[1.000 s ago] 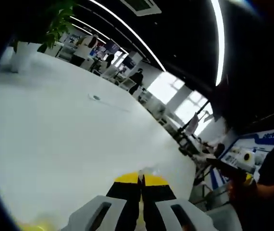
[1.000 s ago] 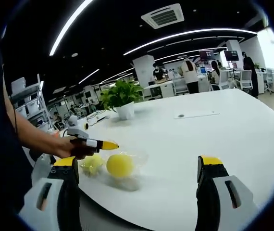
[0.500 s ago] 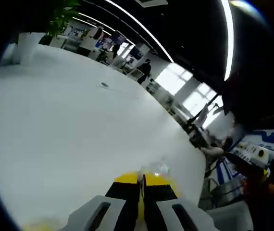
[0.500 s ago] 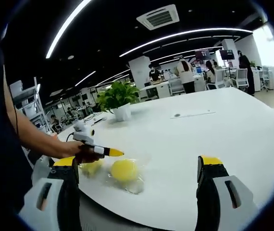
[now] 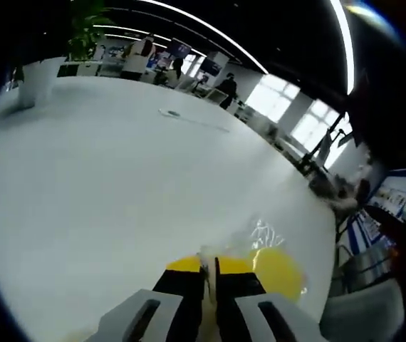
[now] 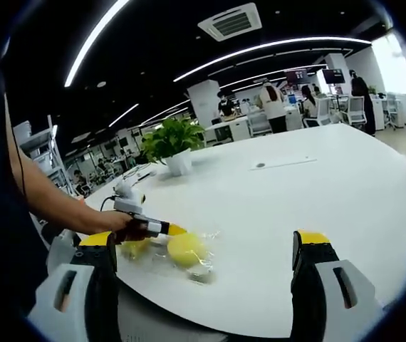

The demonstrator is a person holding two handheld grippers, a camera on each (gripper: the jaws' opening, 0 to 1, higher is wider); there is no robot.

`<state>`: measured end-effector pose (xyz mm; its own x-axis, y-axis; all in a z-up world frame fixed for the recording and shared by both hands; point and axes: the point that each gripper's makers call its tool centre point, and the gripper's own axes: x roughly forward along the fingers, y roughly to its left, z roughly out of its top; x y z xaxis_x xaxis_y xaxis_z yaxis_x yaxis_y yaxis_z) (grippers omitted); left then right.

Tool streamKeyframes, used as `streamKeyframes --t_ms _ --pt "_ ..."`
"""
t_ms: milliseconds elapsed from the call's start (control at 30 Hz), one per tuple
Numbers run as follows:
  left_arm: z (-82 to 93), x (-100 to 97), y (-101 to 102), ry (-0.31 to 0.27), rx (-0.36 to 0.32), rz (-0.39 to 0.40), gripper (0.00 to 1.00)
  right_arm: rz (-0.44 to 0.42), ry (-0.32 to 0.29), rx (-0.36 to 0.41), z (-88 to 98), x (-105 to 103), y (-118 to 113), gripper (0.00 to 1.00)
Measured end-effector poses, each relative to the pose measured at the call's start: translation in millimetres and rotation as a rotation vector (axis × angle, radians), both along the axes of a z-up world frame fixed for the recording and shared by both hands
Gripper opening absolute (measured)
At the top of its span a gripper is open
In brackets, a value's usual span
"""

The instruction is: Compare the silicone blocks by pressing each to a similar depth, holding the contact briefly, and releasing to observe deformation and rebound differences across the visible hardness samples.

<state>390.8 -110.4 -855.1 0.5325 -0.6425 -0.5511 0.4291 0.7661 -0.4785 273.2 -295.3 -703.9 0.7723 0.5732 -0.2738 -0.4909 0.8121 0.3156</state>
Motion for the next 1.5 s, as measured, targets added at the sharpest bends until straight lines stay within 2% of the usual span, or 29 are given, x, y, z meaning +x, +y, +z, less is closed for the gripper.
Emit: streamKeyframes --t_ms 200,233,267,367,433,500,567,600,667,733,767,800,833,900,1033,1133,1167,1233,1267,1367,1433,1500 --pt "-4.4 1.3 5 -0.020 0.031 0.012 0.08 0.000 0.017 -0.016 -4.7 6 1 0.96" --pt "-8.8 4.6 11 -0.038 0.088 0.006 0.11 0.002 0.017 -0.019 -2.4 6 1 0.96" --pt "-10.6 6.1 14 -0.046 0.113 0.003 0.13 0.004 0.016 -0.020 -0.7 5 1 0.96" --pt "-9.2 7.1 12 -0.028 0.096 0.010 0.14 0.015 0.006 -0.037 2.5 6 0 0.96" --pt "-6.5 8.2 16 -0.041 0.118 0.011 0.20 0.002 0.005 -0.025 1.8 8 -5 0.96" --pt "-4.1 10.0 18 -0.031 0.101 0.023 0.27 -0.007 0.015 -0.015 0.5 8 -5 0.96" --pt "-2.5 11.3 19 -0.047 0.104 0.015 0.36 0.002 0.024 -0.024 -1.4 6 -3 0.96" --pt "1.9 11.0 20 -0.064 0.108 0.011 0.46 0.006 0.018 -0.030 -0.3 6 -3 0.96" --pt "19.2 18.1 23 -0.154 0.089 0.019 0.60 0.012 0.016 -0.035 0.4 6 -2 0.96" --pt "30.8 22.1 24 -0.201 0.074 0.003 0.75 0.018 0.021 -0.050 -1.9 7 -3 0.96" --pt "42.5 24.1 24 -0.235 0.051 -0.016 0.83 0.018 0.025 -0.055 -3.3 8 -5 0.96" --pt "52.1 26.0 23 -0.268 0.031 -0.027 1.00 0.014 0.029 -0.052 -3.5 9 -6 0.96" --pt "66.5 28.4 29 -0.309 0.019 -0.026 0.97 0.009 0.031 -0.047 -4.2 12 -8 0.96" --pt "85.6 27.7 41 -0.367 0.028 -0.048 1.00 0.002 0.016 -0.052 -1.6 16 -10 0.96" --pt "107.6 22.0 70 -0.383 0.033 -0.041 1.00 0.006 -0.001 -0.071 3.0 26 -9 0.96" --pt "125.7 14.9 101 -0.396 0.031 -0.005 1.00 0.016 -0.018 -0.078 7.1 33 -6 0.96" --pt "129.6 11.2 108 -0.407 0.047 -0.007 1.00 0.017 -0.020 -0.078 7.2 34 -6 0.96" --pt "134.1 0.5 123 -0.456 0.125 -0.047 1.00 0.027 -0.026 -0.075 8.3 37 -2 0.96" --pt "134.2 -2.5 127 -0.459 0.137 -0.053 1.00 0.036 -0.029 -0.080 8.0 38 2 0.96" --pt "136.1 -26.6 147 -0.431 0.122 -0.039 1.00 0.053 -0.030 -0.087 6.1 40 8 0.96" --pt "139.2 -38.3 165 -0.415 0.113 0.027 1.00 0.066 -0.033 -0.086 5.7 42 13 0.96" --pt "142.8 -49.0 179 -0.439 0.130 0.055 1.00 0.088 -0.036 -0.085 3.8 41 21 0.96"
